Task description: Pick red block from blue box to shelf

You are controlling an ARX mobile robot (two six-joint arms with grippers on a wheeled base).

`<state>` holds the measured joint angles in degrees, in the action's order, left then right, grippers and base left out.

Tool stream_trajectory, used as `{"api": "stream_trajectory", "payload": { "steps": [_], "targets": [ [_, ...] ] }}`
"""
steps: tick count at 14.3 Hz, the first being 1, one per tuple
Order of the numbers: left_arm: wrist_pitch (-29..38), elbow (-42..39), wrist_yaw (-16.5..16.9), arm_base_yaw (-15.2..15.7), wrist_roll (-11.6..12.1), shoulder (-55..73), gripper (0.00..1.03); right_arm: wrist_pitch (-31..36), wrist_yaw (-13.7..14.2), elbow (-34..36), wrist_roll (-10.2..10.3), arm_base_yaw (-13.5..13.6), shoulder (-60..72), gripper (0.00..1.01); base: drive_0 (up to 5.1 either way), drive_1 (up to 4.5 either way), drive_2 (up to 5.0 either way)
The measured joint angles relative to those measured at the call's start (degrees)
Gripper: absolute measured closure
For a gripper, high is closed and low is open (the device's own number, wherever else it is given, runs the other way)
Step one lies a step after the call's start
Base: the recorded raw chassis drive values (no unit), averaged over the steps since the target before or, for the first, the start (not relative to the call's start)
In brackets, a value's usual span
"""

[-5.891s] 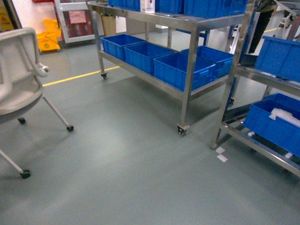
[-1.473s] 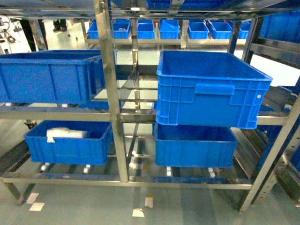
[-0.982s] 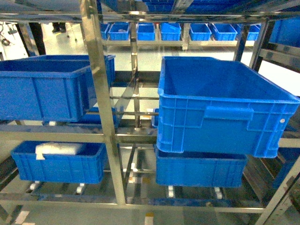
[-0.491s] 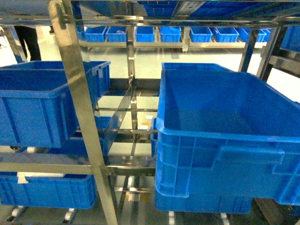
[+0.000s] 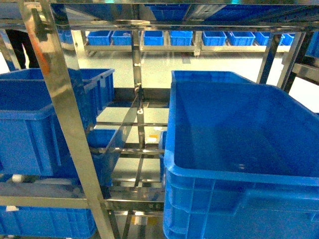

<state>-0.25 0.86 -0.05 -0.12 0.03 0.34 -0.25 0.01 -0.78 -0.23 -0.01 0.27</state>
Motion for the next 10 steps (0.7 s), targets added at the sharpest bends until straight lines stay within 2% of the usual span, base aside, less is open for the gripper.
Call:
{"api": "stream_trajectory", "payload": {
  "steps": [10],
  "targets": [
    [-0.02,0.00,0.02,0.00,0.00,-0.02,0.05,-0.02,0.00,0.00,0.00,0.00,0.00,0.78,0.0,0.00,0.0]
  ]
}}
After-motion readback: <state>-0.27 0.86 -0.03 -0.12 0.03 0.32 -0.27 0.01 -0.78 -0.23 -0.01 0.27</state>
